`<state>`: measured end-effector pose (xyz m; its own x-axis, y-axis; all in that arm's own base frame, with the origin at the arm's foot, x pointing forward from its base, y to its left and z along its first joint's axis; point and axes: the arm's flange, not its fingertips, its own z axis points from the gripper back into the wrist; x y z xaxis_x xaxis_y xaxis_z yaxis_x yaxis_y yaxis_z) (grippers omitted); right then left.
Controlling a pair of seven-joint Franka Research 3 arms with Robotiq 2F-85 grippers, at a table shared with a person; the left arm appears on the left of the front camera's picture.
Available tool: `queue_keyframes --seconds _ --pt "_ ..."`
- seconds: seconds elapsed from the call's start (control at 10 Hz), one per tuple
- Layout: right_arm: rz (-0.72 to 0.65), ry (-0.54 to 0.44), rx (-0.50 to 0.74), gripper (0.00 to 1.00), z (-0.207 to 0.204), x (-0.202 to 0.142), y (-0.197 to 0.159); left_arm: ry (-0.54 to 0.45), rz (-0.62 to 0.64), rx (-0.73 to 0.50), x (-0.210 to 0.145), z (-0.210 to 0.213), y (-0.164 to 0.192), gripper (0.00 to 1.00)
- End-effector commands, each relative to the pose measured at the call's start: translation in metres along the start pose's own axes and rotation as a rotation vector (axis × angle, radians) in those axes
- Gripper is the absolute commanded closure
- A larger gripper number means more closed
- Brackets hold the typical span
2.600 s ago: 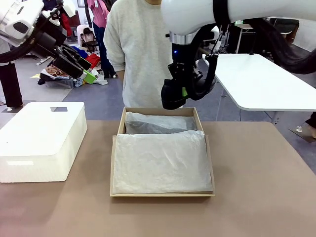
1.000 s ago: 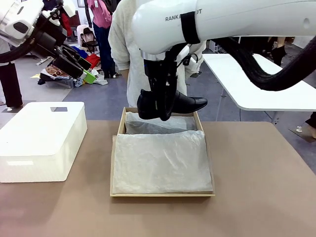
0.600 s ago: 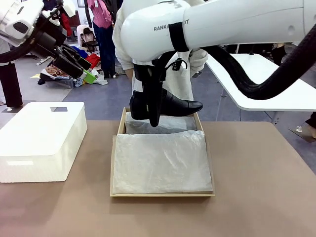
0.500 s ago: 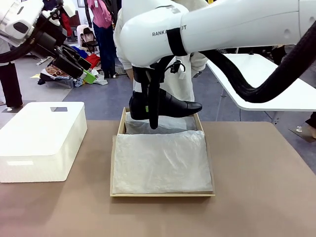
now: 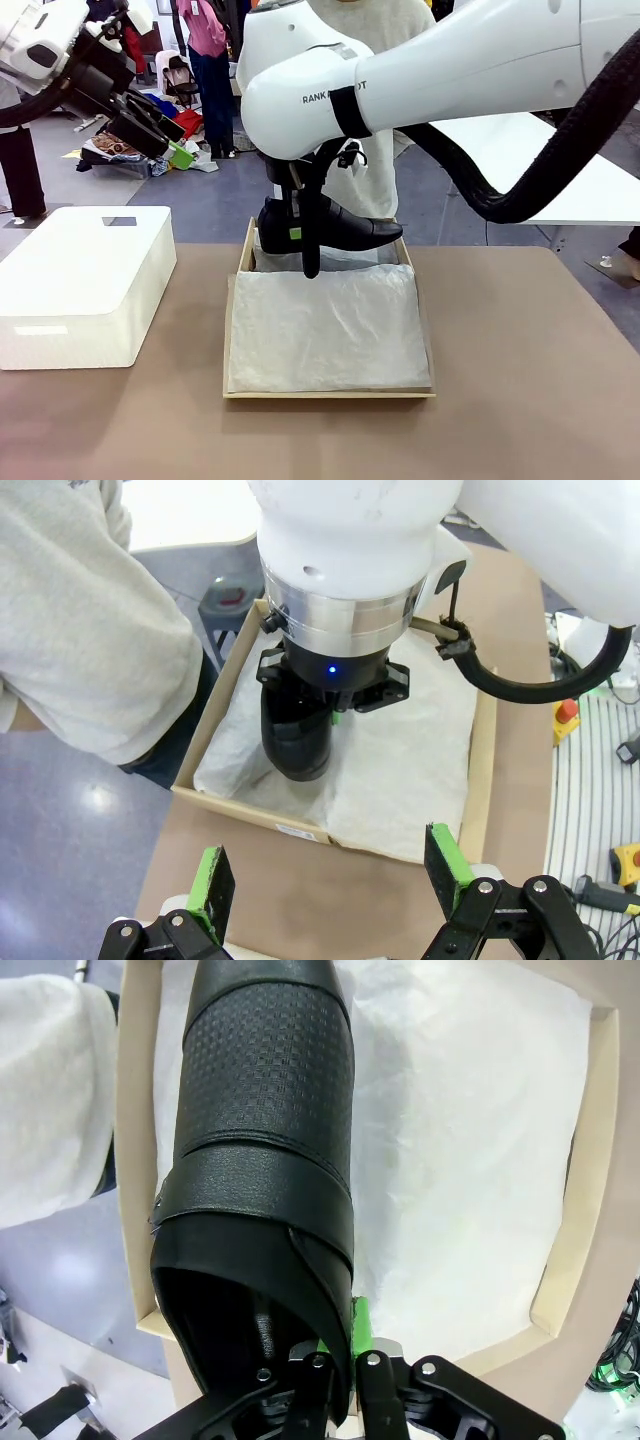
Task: Pack the shoes into the box.
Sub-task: Place the other shoe of the Shoes into the Shoes Box.
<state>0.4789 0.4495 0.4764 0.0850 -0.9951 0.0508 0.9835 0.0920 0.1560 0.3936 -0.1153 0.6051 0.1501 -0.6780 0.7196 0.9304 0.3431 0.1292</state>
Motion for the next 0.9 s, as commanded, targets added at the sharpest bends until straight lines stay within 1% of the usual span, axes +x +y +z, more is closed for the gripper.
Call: queue_keyframes --seconds 0.0,0.1,0.2,0.5,0.8 --pt "-0.046 0.007 0.014 1.0 -0.002 0.003 -0.006 -0.02 -0.003 -0.008 0.0 0.001 0.001 0.0" --pt "-0.042 0.012 -0.004 1.0 -0.005 0.005 -0.008 -0.02 -0.003 -0.008 0.0 0.001 0.001 0.0" --pt "-0.003 -0.002 -0.004 1.0 -0.003 0.0 -0.001 -0.02 -0.003 -0.008 0.0 0.001 0.001 0.0" --pt "-0.003 -0.002 -0.004 1.0 -0.003 0.0 -0.001 -0.02 -0.003 -0.008 0.0 0.001 0.001 0.0" --pt "-0.02 0.005 -0.002 1.0 -0.018 -0.005 0.005 -0.02 -0.003 -0.008 0.0 0.001 0.001 0.0"
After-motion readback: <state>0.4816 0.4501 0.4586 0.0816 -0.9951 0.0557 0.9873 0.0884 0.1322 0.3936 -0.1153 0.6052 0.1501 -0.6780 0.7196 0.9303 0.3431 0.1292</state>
